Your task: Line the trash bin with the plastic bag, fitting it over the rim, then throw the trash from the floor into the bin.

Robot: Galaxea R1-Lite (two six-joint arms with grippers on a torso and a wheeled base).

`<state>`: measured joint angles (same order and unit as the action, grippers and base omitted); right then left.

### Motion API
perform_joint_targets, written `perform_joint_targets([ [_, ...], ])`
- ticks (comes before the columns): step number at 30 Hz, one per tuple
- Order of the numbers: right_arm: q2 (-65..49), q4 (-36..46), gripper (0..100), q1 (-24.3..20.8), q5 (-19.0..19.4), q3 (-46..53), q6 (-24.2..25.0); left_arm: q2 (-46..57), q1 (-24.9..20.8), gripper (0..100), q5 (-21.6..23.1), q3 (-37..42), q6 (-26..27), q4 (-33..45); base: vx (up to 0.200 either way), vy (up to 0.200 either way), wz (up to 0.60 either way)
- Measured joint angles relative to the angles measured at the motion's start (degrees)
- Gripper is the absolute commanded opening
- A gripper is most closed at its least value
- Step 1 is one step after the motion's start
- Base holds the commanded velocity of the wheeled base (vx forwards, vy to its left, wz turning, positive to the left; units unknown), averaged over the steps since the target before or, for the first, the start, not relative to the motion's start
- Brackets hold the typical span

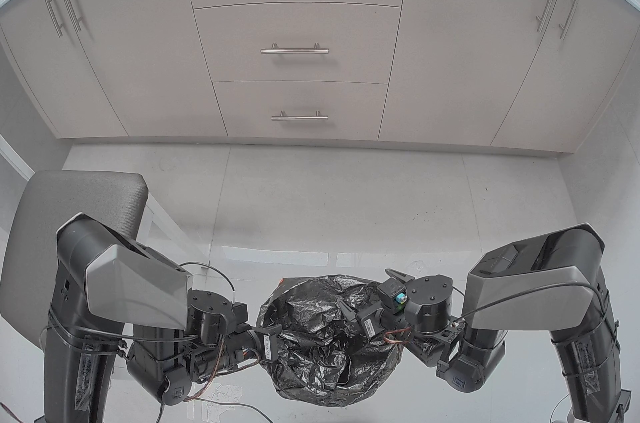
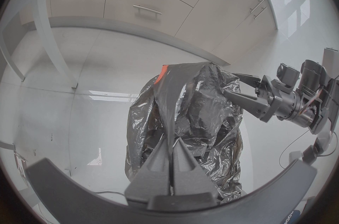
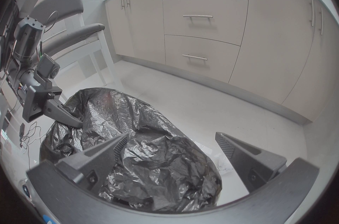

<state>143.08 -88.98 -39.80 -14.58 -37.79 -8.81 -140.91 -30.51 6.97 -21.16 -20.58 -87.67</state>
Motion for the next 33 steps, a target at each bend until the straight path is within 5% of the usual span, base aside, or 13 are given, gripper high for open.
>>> perform_joint_targets([
  [9,2.1,0.0,100,3.9,0.0,-3.5,0.0,-1.1,0.3,0,0.1,-2.4,0.5,0.0,0.000,0.000,0.00],
  [33,4.7,0.0,100,4.8,0.1,-5.8,0.2,-0.9,0.6,0,-0.7,-3.1,-0.4,0.4,0.000,0.000,0.00],
])
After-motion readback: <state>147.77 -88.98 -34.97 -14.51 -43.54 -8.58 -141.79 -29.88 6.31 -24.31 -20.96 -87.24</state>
